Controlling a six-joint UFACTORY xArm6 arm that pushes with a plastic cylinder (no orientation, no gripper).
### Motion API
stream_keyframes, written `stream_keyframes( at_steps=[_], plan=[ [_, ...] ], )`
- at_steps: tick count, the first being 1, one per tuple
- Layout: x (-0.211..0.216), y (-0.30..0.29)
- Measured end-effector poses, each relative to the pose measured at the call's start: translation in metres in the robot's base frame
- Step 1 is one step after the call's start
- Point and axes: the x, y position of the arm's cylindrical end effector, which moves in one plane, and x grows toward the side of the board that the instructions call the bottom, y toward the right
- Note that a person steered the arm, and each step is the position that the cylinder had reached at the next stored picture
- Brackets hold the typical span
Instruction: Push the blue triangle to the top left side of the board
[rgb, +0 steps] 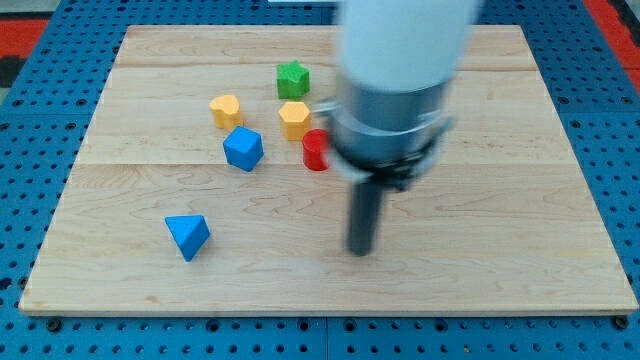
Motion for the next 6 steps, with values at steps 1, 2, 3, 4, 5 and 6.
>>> stream_keyframes(
  at_steps=[1,2,3,4,5,6],
  plan=[
    [0.022,-0.095],
    [0.007,-0.164],
    [-0.038,-0.191],
    [-0.020,-0.190],
    [0.010,-0.186],
    [-0.013,-0.183]
  ],
)
